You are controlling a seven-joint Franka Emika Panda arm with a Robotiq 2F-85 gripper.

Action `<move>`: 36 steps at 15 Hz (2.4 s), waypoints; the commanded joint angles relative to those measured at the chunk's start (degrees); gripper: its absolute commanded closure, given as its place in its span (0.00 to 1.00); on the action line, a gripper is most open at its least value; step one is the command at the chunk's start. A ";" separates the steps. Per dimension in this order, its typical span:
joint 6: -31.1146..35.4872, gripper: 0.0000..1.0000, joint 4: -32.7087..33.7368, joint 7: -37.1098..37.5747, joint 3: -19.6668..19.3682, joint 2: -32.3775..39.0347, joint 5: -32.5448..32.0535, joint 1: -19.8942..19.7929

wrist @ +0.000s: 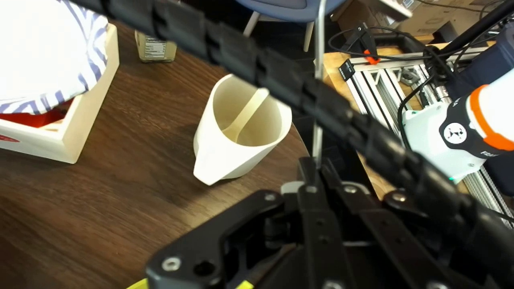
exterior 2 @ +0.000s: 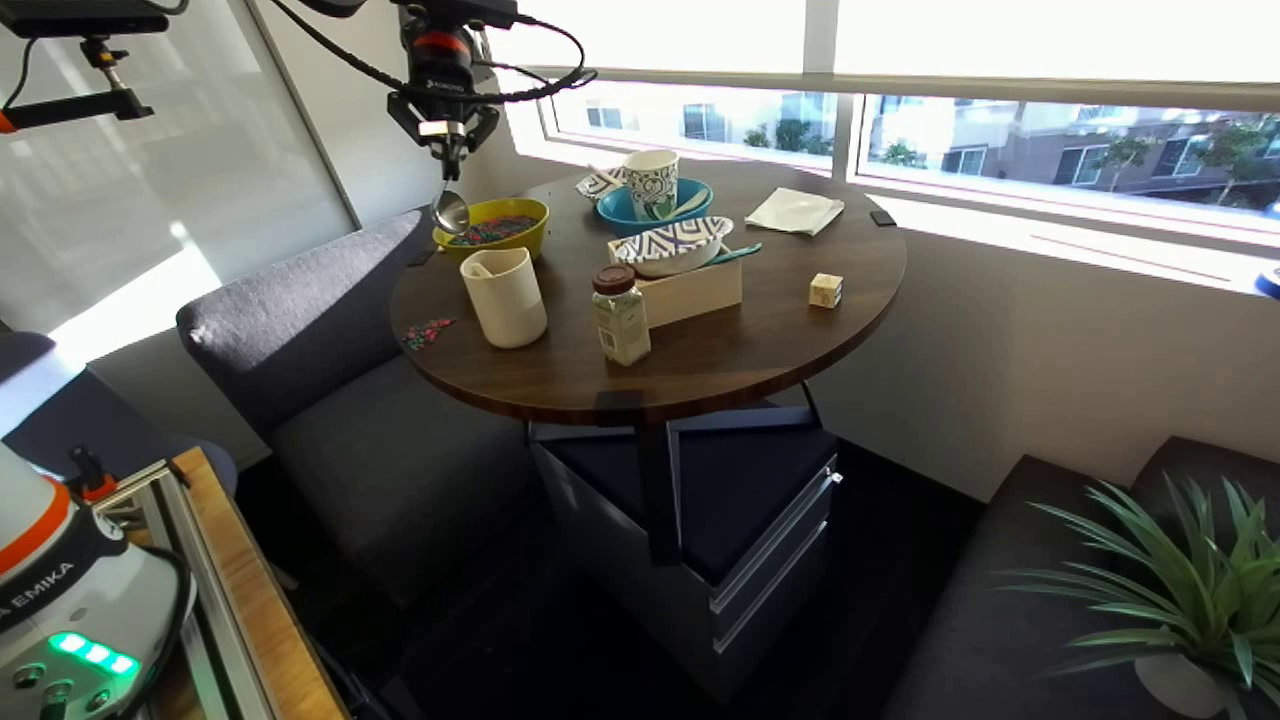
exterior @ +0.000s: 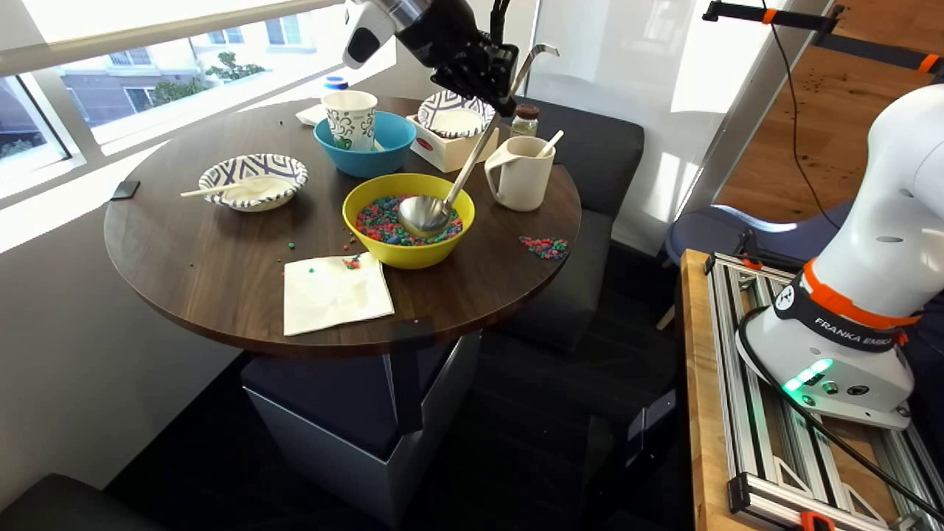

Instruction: Put the silver ladle in the yellow bowl

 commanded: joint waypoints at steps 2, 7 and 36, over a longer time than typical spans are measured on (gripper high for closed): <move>-0.74 0.99 2.81 5.45 0.30 3.44 -0.05 0.65; -1.56 0.99 6.37 8.50 0.35 6.64 0.06 1.26; -17.26 0.34 10.39 14.16 2.57 15.05 -13.56 4.48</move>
